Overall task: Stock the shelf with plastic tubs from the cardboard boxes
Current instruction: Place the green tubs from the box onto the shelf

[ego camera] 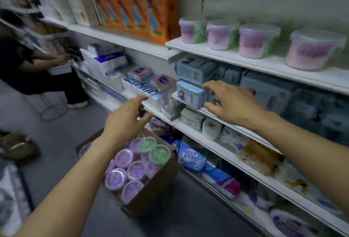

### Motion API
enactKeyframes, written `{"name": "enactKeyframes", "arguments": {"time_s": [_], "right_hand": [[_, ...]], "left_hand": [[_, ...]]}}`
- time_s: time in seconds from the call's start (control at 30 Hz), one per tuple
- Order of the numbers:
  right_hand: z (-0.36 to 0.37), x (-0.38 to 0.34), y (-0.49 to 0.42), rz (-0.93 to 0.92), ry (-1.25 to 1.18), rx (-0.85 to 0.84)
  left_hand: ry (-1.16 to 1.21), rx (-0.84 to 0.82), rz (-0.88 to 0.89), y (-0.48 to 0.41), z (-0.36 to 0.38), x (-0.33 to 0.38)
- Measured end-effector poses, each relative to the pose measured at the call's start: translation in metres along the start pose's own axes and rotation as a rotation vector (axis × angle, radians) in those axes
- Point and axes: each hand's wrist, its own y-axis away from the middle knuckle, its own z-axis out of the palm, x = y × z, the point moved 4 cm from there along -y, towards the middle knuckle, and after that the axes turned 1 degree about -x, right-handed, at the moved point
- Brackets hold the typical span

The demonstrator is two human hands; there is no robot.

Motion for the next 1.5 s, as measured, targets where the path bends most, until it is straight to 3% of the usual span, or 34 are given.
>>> {"name": "enactKeyframes", "arguments": {"time_s": [0.17,0.33,0.43,0.53,0.7,0.87,1.07,1.33,1.5], "right_hand": [[0.090,-0.079,-0.064,0.007,-0.083,-0.122],[0.183,-0.114,-0.095,0.059,-0.149,-0.330],[0.238,-0.110,-0.103,0.120,-0.144,-0.476],[0.288,-0.095,-0.108,0.180,-0.147,-0.588],[0.372,-0.072,-0.122,0.178,-0.135,-0.723],[0.440,-0.066,-0.139,0.121,-0.163,-0.790],[0.494,-0.067,-0.150,0.036,-0.125,-0.945],[0.491,-0.061,-0.159,0.049,-0.090,-0.984],[0.473,-0.050,-0.155,0.319,-0.283,-0.893]], "left_hand": [[0.019,-0.080,-0.162,-0.006,0.000,-0.131],[0.067,-0.308,-0.241,-0.006,0.053,-0.220],[0.287,-0.426,-0.355,-0.004,0.105,-0.251],[0.650,-0.486,-0.594,-0.002,0.157,-0.264],[0.954,-0.492,-0.941,-0.008,0.234,-0.273],[0.917,-0.535,-1.075,-0.019,0.316,-0.278],[1.006,-0.437,-1.313,-0.052,0.374,-0.280],[1.151,-0.317,-1.427,-0.042,0.365,-0.286],[1.163,-0.249,-1.385,-0.016,0.323,-0.304]]}}
